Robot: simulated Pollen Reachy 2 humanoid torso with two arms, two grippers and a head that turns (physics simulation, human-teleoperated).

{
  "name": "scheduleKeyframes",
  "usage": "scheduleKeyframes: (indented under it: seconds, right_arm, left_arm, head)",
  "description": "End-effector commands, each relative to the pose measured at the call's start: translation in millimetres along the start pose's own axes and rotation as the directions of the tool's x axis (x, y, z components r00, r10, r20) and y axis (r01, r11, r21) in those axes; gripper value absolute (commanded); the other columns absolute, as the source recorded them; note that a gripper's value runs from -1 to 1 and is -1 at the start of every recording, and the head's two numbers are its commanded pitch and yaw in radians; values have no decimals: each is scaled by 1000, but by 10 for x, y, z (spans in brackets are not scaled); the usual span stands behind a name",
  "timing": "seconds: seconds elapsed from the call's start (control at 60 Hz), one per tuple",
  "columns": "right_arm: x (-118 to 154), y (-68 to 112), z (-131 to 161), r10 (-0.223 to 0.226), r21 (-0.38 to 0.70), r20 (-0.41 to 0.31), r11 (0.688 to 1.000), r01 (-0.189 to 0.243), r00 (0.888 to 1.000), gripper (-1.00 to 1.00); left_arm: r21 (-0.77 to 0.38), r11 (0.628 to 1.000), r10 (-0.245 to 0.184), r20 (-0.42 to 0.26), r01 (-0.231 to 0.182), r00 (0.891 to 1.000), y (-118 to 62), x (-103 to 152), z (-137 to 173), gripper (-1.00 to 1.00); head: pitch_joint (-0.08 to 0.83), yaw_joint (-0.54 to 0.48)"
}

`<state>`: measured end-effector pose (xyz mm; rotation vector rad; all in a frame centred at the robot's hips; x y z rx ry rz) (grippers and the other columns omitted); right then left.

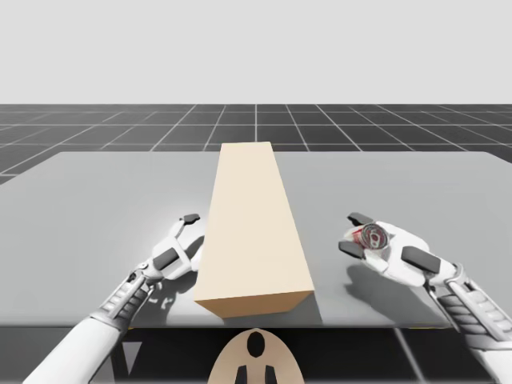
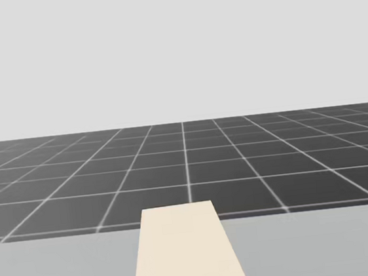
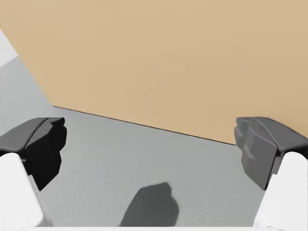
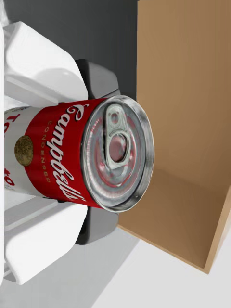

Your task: Retrieve the object from inside the box.

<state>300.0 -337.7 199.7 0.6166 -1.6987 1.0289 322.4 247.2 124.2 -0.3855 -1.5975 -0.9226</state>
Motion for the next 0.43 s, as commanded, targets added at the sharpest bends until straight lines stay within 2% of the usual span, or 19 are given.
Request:
scheduleKeyframes:
  seconds: [0.017,0.083,0.117,0.2,0.3,0.433]
  right_arm:
    - [382,-432,155,121,-126,168,987,-101,978,1000]
    - [468,-565,165,150,-173,161,977,-122,975,1000]
    - [529,-657,160,181,-202,153,968,-148,972,1000]
    - [642,-809,135,209,-246,146,954,-169,967,1000]
    - [780,-1040,86,268,-303,111,926,-224,957,1000]
    - [931,-1296,-22,309,-380,87,889,-255,947,1000]
  left_arm:
    - [-12,1000,11,19,-10,1000,-28,19,-32,-1000]
    - [-12,1000,11,18,-10,1000,-28,17,-32,-1000]
    - [-12,1000,11,18,-11,1000,-28,16,-32,-1000]
    - [-11,1000,11,18,-11,1000,-26,17,-33,-1000]
    - [-9,1000,11,18,-11,1000,-23,16,-31,-1000]
    - [-6,1000,11,18,-11,1000,-22,16,-31,-1000]
  head:
    - [25,-1]
    - [24,-2]
    - [25,-3]
    - [26,-4]
    - [28,-5]
    - [29,-6]
